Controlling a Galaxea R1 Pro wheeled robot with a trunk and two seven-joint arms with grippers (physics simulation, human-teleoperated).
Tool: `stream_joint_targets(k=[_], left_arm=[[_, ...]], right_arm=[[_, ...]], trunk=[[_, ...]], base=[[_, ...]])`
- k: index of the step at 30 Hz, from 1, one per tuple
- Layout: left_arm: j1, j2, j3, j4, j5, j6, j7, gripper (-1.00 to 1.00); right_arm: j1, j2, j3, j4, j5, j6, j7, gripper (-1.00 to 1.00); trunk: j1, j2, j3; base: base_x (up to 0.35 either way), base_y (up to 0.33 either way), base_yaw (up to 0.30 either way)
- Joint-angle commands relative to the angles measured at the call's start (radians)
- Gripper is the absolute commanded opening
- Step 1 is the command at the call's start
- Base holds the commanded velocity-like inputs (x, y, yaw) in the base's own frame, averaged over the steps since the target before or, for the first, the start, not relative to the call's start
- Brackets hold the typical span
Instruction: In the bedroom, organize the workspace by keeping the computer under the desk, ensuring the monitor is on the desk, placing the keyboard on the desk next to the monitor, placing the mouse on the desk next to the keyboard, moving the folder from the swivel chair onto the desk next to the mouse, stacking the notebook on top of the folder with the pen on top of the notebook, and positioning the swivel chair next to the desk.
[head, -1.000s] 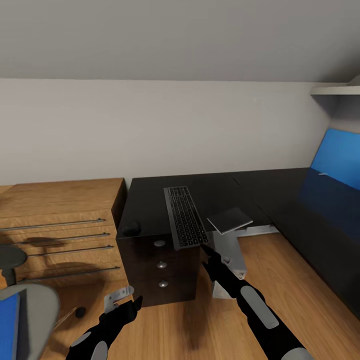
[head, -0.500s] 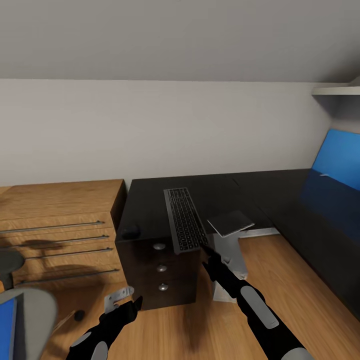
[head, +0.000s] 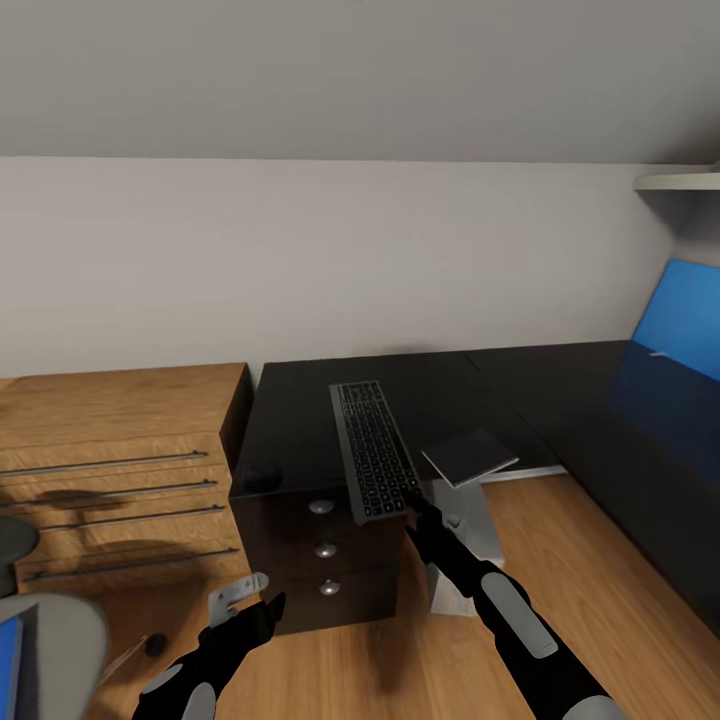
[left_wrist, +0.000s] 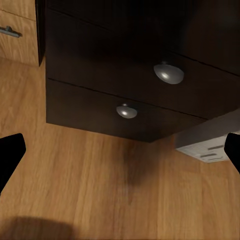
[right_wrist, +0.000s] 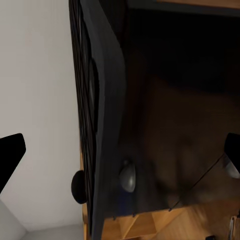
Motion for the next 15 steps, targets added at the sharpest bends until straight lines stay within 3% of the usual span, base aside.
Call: stream_joint_targets(k=[1,6,13,14,15], left_arm=[[0.000,0.000,-0.001,-0.002,0.011,0.003,0.008,1.00],[0.000,0.000,-0.002,-0.002,0.011,0.003,0.008,1.00],[0.000,0.000,-0.002,0.000,0.011,0.003,0.008,1.00],[0.000,0.000,-0.002,0.000,0.011,0.003,0.008,1.00],[0.000,0.000,-0.002,0.000,0.011,0.003,0.008,1.00]], right_arm=[[-0.001,-0.001,0.002,0.000,-0.007,0.001,0.002,1.00],[-0.001,-0.001,0.002,0.001,-0.007,0.001,0.002,1.00],[-0.001,-0.001,0.003,0.001,-0.007,0.002,0.002,1.00],[-0.001,-0.001,0.003,0.001,-0.007,0.001,0.002,-1.00],[-0.001,-0.001,0.003,0.001,-0.007,0.001,0.002,-1.00]], trunk=[[0.000,0.000,-0.001],[0.000,0.000,-0.001],[0.000,0.000,-0.001],[0.000,0.000,-0.001],[0.000,0.000,-0.001]], base=[[0.029,0.046,0.000],[0.039,0.126,0.000],[0.007,0.021,0.000],[0.001,0.002,0.000],[0.000,0.002,0.000]])
